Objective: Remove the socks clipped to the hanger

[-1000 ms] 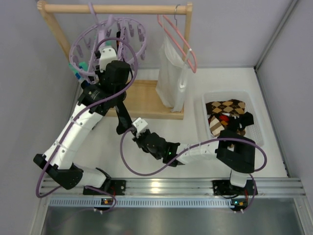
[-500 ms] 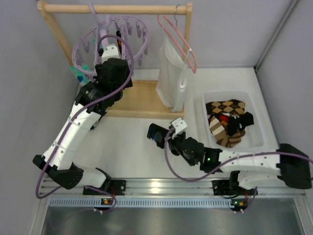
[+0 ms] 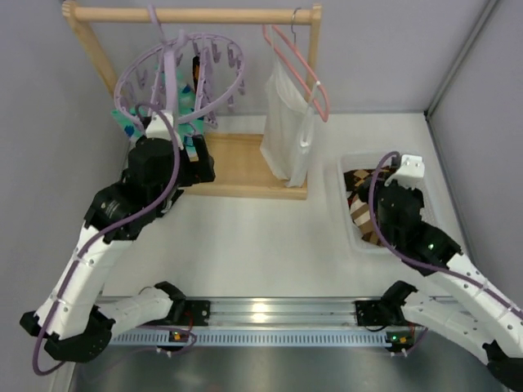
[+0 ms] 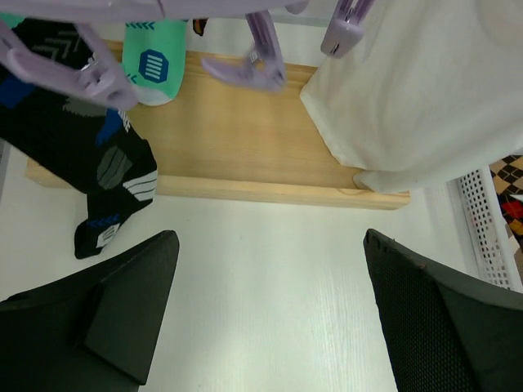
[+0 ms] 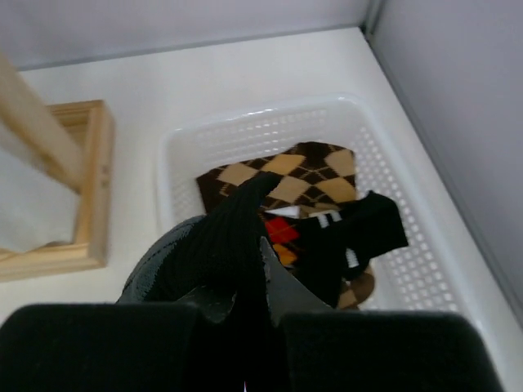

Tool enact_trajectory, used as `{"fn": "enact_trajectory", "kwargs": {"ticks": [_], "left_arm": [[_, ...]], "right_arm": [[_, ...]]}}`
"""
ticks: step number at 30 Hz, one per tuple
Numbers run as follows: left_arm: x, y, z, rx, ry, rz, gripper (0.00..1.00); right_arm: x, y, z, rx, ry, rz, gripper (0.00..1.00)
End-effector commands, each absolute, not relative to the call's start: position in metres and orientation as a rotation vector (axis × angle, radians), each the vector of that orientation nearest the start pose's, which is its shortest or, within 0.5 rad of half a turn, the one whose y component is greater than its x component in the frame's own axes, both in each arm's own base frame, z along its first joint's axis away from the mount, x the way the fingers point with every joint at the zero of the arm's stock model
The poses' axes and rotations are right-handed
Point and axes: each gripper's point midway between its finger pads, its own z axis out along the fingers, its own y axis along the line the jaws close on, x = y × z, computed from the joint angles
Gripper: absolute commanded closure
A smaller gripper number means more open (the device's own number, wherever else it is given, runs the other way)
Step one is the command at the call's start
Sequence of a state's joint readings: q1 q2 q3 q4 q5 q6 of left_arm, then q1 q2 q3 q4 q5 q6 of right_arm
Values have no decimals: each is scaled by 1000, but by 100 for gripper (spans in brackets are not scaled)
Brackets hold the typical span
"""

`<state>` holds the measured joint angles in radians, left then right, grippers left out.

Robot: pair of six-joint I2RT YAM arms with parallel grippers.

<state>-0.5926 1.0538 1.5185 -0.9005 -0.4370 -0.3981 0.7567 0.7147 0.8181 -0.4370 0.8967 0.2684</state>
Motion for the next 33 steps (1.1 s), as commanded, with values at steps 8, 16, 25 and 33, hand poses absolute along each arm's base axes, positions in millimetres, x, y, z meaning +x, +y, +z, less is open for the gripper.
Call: {"fn": "enact_trajectory", "kwargs": {"ticks": [8, 16, 25, 33], "left_arm": [[235, -53, 367, -186, 1861, -76, 2], [209, 10, 372, -448, 1696, 81, 2], [204, 22, 361, -580, 1619, 64, 2], [197, 32, 358, -654, 1563, 48, 1]], "right_arm": [[355, 9, 230, 195, 2020, -149, 64], [330, 35, 281, 201, 1885, 40, 1], [252, 254, 317, -464, 1496, 962, 1], [236, 400, 295, -720, 1484, 1007, 1]]}}
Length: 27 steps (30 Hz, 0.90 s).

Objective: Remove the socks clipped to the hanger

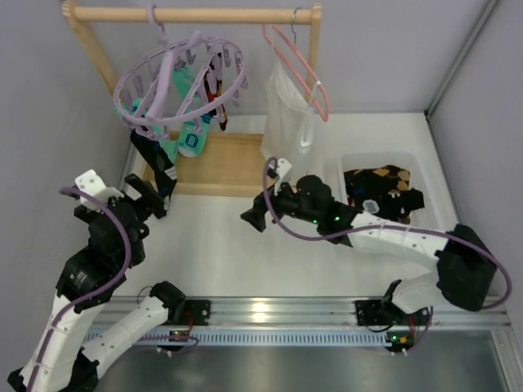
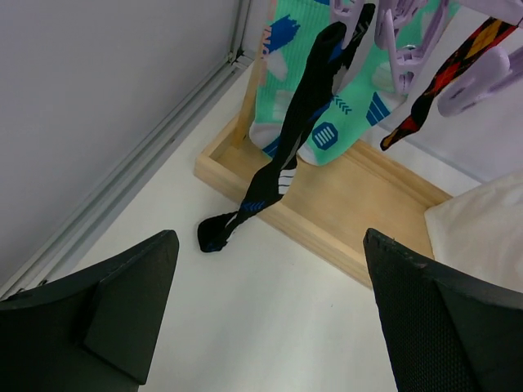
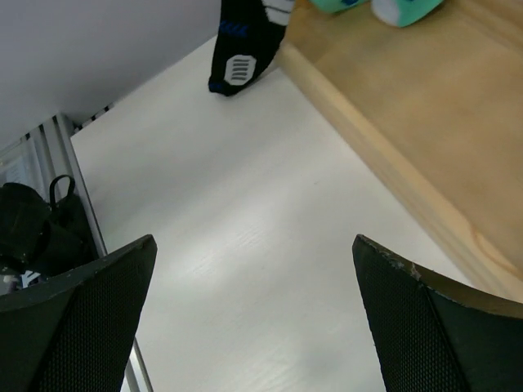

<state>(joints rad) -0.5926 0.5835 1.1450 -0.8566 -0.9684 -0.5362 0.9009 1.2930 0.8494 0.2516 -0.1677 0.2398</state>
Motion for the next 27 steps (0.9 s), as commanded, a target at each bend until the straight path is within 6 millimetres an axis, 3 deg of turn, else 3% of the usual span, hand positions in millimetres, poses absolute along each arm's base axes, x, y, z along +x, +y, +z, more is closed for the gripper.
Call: {"fn": "enact_trajectory", "kwargs": {"ticks": [1, 3, 6, 7, 9, 10, 12, 13, 15, 16, 17, 19, 21, 27], "left_arm": [[201, 28, 356, -587, 1587, 75, 1], [218, 14, 349, -503, 1602, 90, 1], [239, -9, 330, -384, 1688, 107, 1], [244, -14, 325, -367, 1705, 99, 1], [259, -34, 310, -297, 1769, 30, 1], [265, -27, 304, -364, 1782, 18, 1], [275, -42, 283, -364, 1866, -111, 1], [281, -38, 275, -454, 1876, -166, 1], [291, -44, 258, -492, 1910, -224, 1], [302, -43, 238, -519, 1923, -212, 1], [308, -40, 229, -541, 1930, -192, 1], [321, -22, 209, -578, 1908, -89, 1], [324, 1, 199, -639, 1855, 45, 1], [344, 28, 176, -662, 1716, 125, 1]], "right_arm": [[242, 411, 282, -700, 1528, 995, 1], [240, 420, 287, -695, 1515, 1018, 1], [236, 417, 288, -664, 1487, 1048, 1], [234, 411, 293, -649, 1470, 1047, 1], [231, 401, 283, -643, 1485, 1032, 1], [229, 394, 289, -629, 1475, 1023, 0], [227, 380, 277, -630, 1501, 984, 1], [223, 367, 290, -608, 1470, 978, 1], [218, 348, 275, -599, 1498, 938, 1], [213, 334, 289, -575, 1462, 942, 1], [209, 325, 280, -582, 1476, 930, 1], [199, 306, 286, -588, 1458, 918, 1], [191, 294, 281, -602, 1459, 908, 1], [167, 262, 294, -588, 1363, 939, 1]]}}
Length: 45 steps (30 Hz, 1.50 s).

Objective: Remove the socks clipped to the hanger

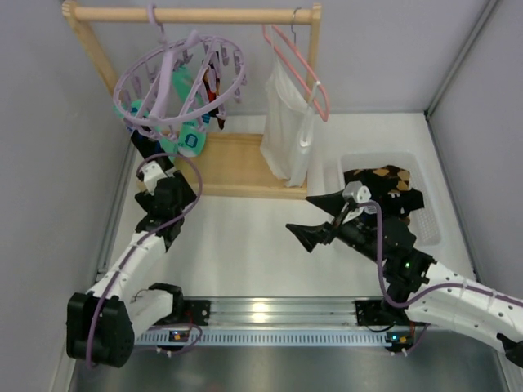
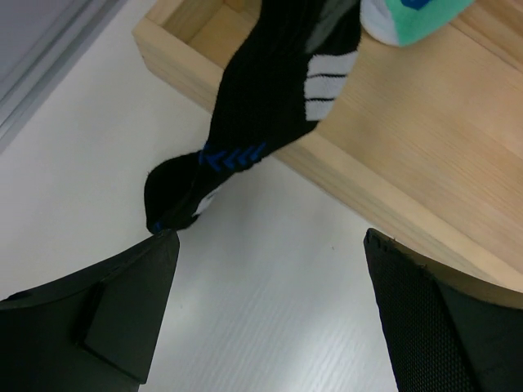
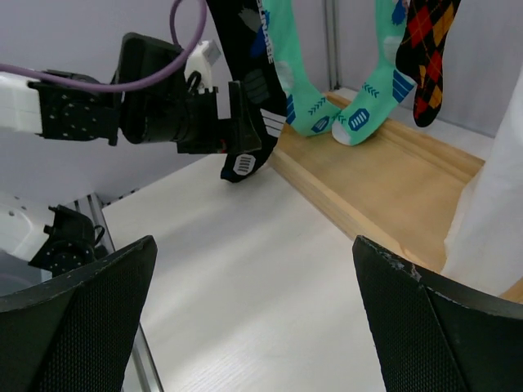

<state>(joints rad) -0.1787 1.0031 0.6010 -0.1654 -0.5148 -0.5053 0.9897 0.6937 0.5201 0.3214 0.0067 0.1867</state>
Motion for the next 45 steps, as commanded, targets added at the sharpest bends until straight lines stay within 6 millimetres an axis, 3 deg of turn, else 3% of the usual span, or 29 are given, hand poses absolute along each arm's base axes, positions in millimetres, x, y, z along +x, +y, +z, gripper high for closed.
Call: {"fn": "enact_trajectory", "kwargs": {"ticks": [1, 5, 10, 17, 21, 22, 25, 28, 33, 35, 38, 40, 41, 43, 44, 45], "left_arm": [[345, 30, 171, -660, 1724, 150, 2], [346, 48, 152, -650, 1759, 292, 2], [361, 60, 142, -630, 1785, 363, 2], [387, 54, 142, -522, 1754, 298, 4], [394, 47, 149, -482, 1705, 211, 25], [394, 48, 148, -487, 1701, 213, 37], [396, 50, 142, -506, 1694, 219, 39], [401, 47, 131, -511, 1717, 197, 51], [395, 41, 131, -572, 1695, 135, 92], [392, 40, 140, -590, 1666, 136, 100], [377, 19, 154, -576, 1623, 117, 100], [367, -7, 165, -552, 1599, 133, 100], [363, -32, 168, -506, 1609, 101, 100], [357, -47, 173, -475, 1605, 111, 100], [353, -66, 177, -446, 1608, 101, 100], [350, -70, 179, -442, 1602, 123, 100]], "right_arm": [[166, 261, 295, -588, 1359, 939, 1], [159, 264, 296, -628, 1352, 962, 1], [152, 266, 297, -652, 1326, 1000, 1], [146, 271, 298, -677, 1318, 1042, 0], [143, 273, 299, -685, 1310, 1064, 1], [143, 274, 299, -691, 1311, 1065, 1], [143, 277, 297, -698, 1319, 1068, 1], [144, 278, 296, -700, 1323, 1067, 0], [148, 280, 293, -698, 1338, 1052, 0], [150, 279, 294, -678, 1340, 1047, 1], [156, 274, 300, -607, 1342, 1040, 1], [162, 266, 306, -543, 1349, 1020, 0], [165, 263, 309, -503, 1359, 1019, 1], [173, 251, 314, -418, 1379, 988, 1], [174, 247, 315, -387, 1397, 984, 1], [178, 238, 328, -333, 1388, 966, 0]]}}
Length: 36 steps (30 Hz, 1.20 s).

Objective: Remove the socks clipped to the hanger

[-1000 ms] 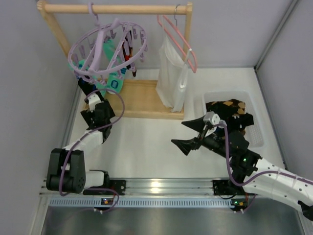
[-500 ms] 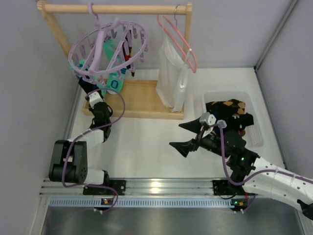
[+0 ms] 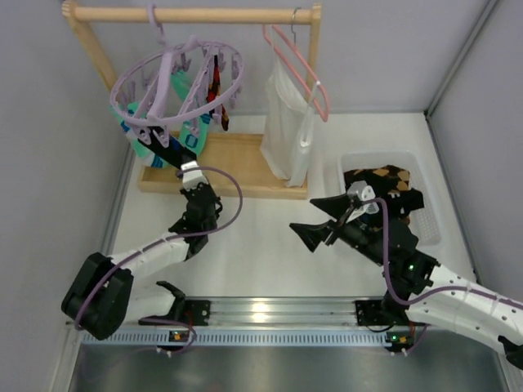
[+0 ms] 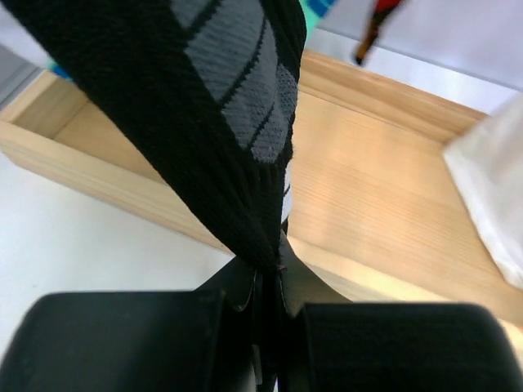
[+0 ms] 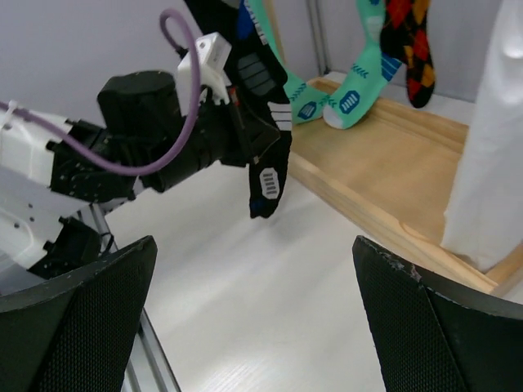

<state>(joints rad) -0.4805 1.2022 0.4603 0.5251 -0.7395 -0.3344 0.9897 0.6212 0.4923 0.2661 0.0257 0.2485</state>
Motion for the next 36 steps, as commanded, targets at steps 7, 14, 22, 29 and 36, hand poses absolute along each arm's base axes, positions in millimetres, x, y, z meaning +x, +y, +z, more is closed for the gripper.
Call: {"fn": "enact_trajectory", "kwargs": {"ticks": [7, 14, 22, 29, 36], "left_arm": [[325, -126, 212, -322, 1577, 204, 100], [306, -172, 234, -210, 1576, 249, 100], [298, -195, 231, -104, 1595, 390, 100], [302, -204, 220, 37, 1616, 504, 100], [306, -258, 229, 211, 1600, 382, 100]], "right_arm": [[187, 189, 389, -224, 1397, 777, 0], [193, 214, 441, -333, 1447, 755, 1], [199, 290, 460, -523, 1464, 902, 1], [211, 327, 448, -581, 1518, 927, 1], [229, 349, 460, -616, 1545, 836, 4]]}}
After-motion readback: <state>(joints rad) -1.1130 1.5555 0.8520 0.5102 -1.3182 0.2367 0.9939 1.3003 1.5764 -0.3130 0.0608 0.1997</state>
